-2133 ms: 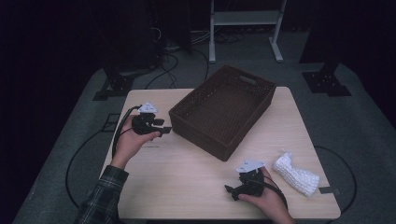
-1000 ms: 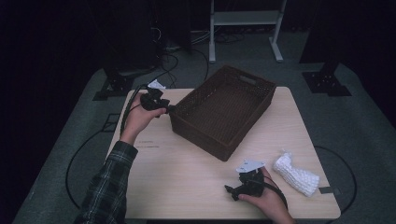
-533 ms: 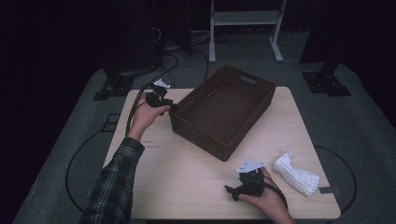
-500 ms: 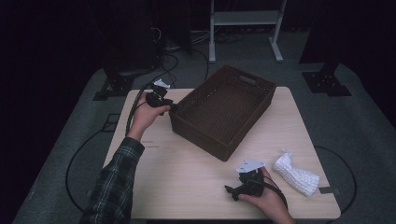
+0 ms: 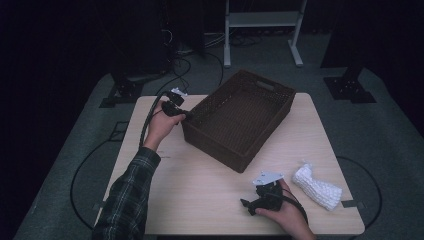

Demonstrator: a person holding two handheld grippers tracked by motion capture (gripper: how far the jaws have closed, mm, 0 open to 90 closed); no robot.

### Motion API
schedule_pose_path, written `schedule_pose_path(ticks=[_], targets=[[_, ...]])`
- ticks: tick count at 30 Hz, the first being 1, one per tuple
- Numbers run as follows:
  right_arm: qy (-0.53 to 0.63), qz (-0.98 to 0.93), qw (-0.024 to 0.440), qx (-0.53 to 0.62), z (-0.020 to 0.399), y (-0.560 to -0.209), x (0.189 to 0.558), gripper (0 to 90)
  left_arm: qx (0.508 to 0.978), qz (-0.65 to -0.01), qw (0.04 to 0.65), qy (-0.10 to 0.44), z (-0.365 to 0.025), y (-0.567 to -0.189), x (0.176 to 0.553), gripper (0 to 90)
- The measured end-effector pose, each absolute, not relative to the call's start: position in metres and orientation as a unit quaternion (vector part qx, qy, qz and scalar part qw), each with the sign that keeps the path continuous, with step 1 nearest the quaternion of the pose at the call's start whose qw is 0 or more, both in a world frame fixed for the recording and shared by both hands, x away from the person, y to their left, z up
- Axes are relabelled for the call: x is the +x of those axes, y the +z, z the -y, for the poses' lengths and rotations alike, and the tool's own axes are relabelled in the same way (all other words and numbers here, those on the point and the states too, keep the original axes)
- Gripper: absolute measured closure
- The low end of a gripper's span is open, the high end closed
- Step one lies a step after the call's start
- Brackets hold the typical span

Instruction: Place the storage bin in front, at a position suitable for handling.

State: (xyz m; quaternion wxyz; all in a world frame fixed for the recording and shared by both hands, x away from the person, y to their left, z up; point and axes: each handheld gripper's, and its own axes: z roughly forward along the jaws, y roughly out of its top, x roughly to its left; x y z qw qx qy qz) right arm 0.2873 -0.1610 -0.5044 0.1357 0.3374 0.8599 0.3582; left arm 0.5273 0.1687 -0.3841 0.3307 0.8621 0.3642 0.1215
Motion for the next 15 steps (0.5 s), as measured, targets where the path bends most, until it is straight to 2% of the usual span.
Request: schedule_pose_path(ticks=[15], targets=[[0.359,-0.859,0.134,0.338,0.161,-0.504,0.287,0.0,0.869,-0.371,0.302,0.124,-0.173,-0.376,0.513,80.5]])
